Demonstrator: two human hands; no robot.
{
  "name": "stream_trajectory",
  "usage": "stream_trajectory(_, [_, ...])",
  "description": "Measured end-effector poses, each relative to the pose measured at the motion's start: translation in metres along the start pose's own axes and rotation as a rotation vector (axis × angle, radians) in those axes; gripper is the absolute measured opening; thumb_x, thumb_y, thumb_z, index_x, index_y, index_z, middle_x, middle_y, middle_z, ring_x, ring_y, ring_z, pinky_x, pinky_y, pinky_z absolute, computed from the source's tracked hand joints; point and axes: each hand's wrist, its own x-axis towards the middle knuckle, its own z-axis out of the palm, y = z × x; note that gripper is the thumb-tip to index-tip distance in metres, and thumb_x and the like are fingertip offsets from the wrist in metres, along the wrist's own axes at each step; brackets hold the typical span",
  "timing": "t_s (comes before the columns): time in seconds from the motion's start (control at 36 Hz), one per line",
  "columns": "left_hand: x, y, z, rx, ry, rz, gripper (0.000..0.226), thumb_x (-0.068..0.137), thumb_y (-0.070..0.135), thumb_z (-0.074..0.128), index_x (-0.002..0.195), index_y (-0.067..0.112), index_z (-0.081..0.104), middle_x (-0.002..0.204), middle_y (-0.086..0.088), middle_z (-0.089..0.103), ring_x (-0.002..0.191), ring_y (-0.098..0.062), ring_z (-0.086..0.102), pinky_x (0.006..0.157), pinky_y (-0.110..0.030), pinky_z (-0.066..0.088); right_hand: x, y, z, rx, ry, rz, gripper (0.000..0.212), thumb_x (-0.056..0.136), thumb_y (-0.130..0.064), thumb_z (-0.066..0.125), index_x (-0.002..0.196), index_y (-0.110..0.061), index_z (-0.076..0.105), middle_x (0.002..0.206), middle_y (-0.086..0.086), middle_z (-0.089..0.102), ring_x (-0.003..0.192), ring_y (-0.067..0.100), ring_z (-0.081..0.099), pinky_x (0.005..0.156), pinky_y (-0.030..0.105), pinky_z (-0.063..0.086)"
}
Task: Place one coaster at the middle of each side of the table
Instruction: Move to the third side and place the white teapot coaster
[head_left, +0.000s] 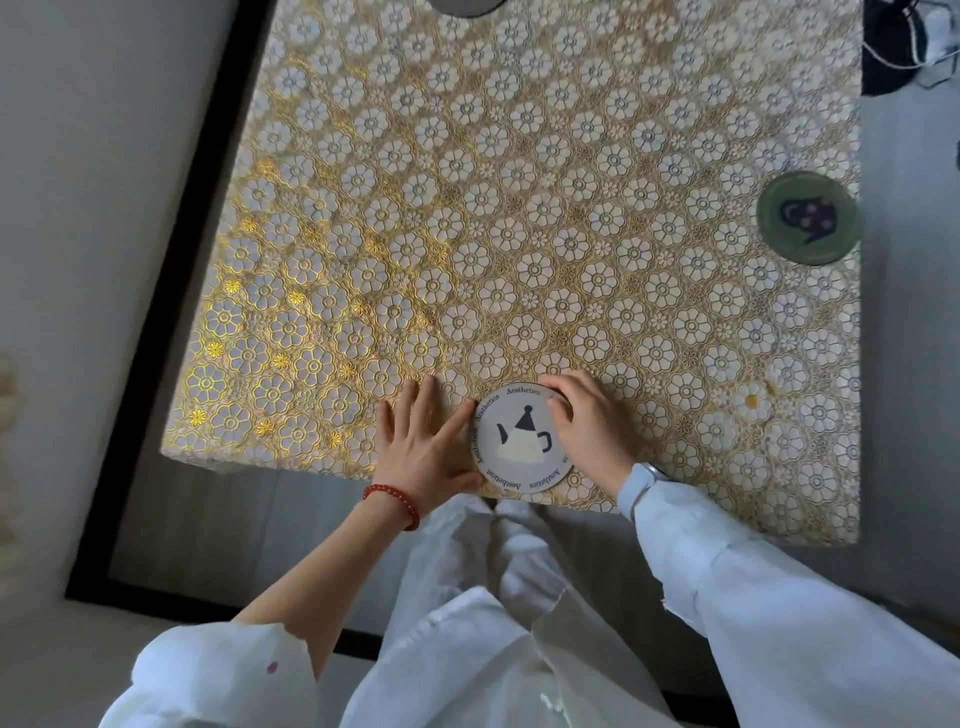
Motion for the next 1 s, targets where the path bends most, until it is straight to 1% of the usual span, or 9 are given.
stream_trajectory(0.14, [0.001, 0.001, 0.000, 0.007, 0.003, -0.005, 0.097, 0.058, 0.069, 0.062, 0.136, 0.048, 0.008, 0.154, -0.013, -0.004, 0.140, -0.033, -0.011, 0.108, -0.059, -0.009, -0.003, 0.005, 0.001, -0.028, 0.026, -0.019, 0.038, 0.087, -0.009, 0.050, 0.125, -0.013, 0.049, 0.115, 0.007, 0.053, 0.110, 0.020, 0.045, 0.094, 0.028, 0.039])
stream_trajectory(0.22, [0.000, 0.002, -0.001, 0.011, -0.003, -0.009, 0.099, 0.058, 0.068, 0.063, 0.136, 0.048, 0.006, 0.154, -0.012, -0.005, 0.140, -0.033, -0.012, 0.108, -0.059, -0.010, -0.008, 0.008, -0.003, -0.060, 0.035, -0.033, 0.042, 0.086, -0.008, 0.050, 0.127, -0.013, 0.045, 0.120, 0.008, 0.049, 0.114, 0.019, 0.043, 0.096, 0.029, 0.040])
stream_trajectory(0.31, [0.001, 0.005, -0.002, 0.023, -0.006, -0.012, 0.100, 0.058, 0.069, 0.063, 0.136, 0.048, 0.004, 0.154, -0.011, -0.006, 0.139, -0.034, -0.012, 0.107, -0.060, -0.010, -0.018, 0.017, -0.008, -0.152, 0.004, -0.102, 0.048, 0.083, -0.008, 0.054, 0.130, -0.009, 0.042, 0.124, 0.011, 0.049, 0.117, 0.022, 0.041, 0.103, 0.030, 0.031])
stream_trajectory(0.36, [0.002, 0.007, -0.002, 0.029, -0.010, -0.011, 0.100, 0.058, 0.069, 0.063, 0.136, 0.048, 0.003, 0.154, -0.010, -0.006, 0.139, -0.035, -0.012, 0.105, -0.061, -0.011, -0.026, 0.024, -0.010, -0.218, -0.073, -0.136, 0.057, 0.083, -0.017, 0.056, 0.135, -0.009, 0.035, 0.130, 0.011, 0.045, 0.121, 0.023, 0.037, 0.105, 0.033, 0.026])
stream_trajectory(0.47, [0.001, 0.007, -0.002, 0.021, -0.010, -0.009, 0.100, 0.059, 0.067, 0.064, 0.137, 0.047, 0.005, 0.154, -0.011, -0.007, 0.139, -0.035, -0.013, 0.106, -0.062, -0.010, -0.036, 0.038, -0.007, -0.416, -0.271, -0.177, 0.082, 0.079, -0.049, 0.053, 0.143, -0.020, 0.009, 0.148, 0.003, 0.022, 0.135, 0.020, 0.017, 0.112, 0.045, 0.016])
stream_trajectory(0.56, [0.001, 0.007, -0.002, 0.014, 0.000, -0.003, 0.099, 0.059, 0.066, 0.064, 0.137, 0.048, 0.005, 0.154, -0.011, -0.006, 0.139, -0.036, -0.012, 0.106, -0.062, -0.011, -0.037, 0.042, -0.007, -0.448, -0.315, -0.197, 0.091, 0.076, -0.056, 0.053, 0.143, -0.024, 0.000, 0.151, 0.001, 0.011, 0.139, 0.019, 0.006, 0.113, 0.048, 0.009])
stream_trajectory(0.75, [0.001, 0.006, 0.000, 0.029, -0.003, -0.005, 0.098, 0.059, 0.067, 0.063, 0.136, 0.049, 0.003, 0.154, -0.010, -0.007, 0.139, -0.035, -0.013, 0.104, -0.060, -0.014, -0.034, 0.041, -0.004, -0.485, -0.287, -0.214, 0.093, 0.074, -0.056, 0.057, 0.142, -0.023, 0.003, 0.151, 0.002, 0.015, 0.138, 0.021, 0.009, 0.111, 0.048, 0.014])
stream_trajectory(0.94, [0.002, 0.006, -0.004, 0.084, -0.029, -0.022, 0.098, 0.056, 0.075, 0.058, 0.134, 0.051, 0.004, 0.155, -0.007, -0.006, 0.140, -0.034, -0.008, 0.108, -0.061, -0.004, -0.031, 0.033, -0.006, -0.570, -0.305, -0.225, 0.094, 0.074, -0.056, 0.056, 0.141, -0.022, 0.001, 0.147, 0.004, 0.021, 0.135, 0.024, 0.015, 0.109, 0.048, 0.020])
stream_trajectory(1.0, [0.003, 0.009, -0.008, 0.102, -0.065, -0.023, 0.100, 0.054, 0.077, 0.058, 0.134, 0.051, 0.004, 0.154, -0.006, -0.006, 0.140, -0.034, -0.007, 0.109, -0.061, -0.003, -0.027, 0.025, -0.007, -0.571, -0.297, -0.188, 0.088, 0.074, -0.057, 0.050, 0.140, -0.025, 0.001, 0.142, 0.004, 0.026, 0.131, 0.024, 0.021, 0.109, 0.051, 0.017])
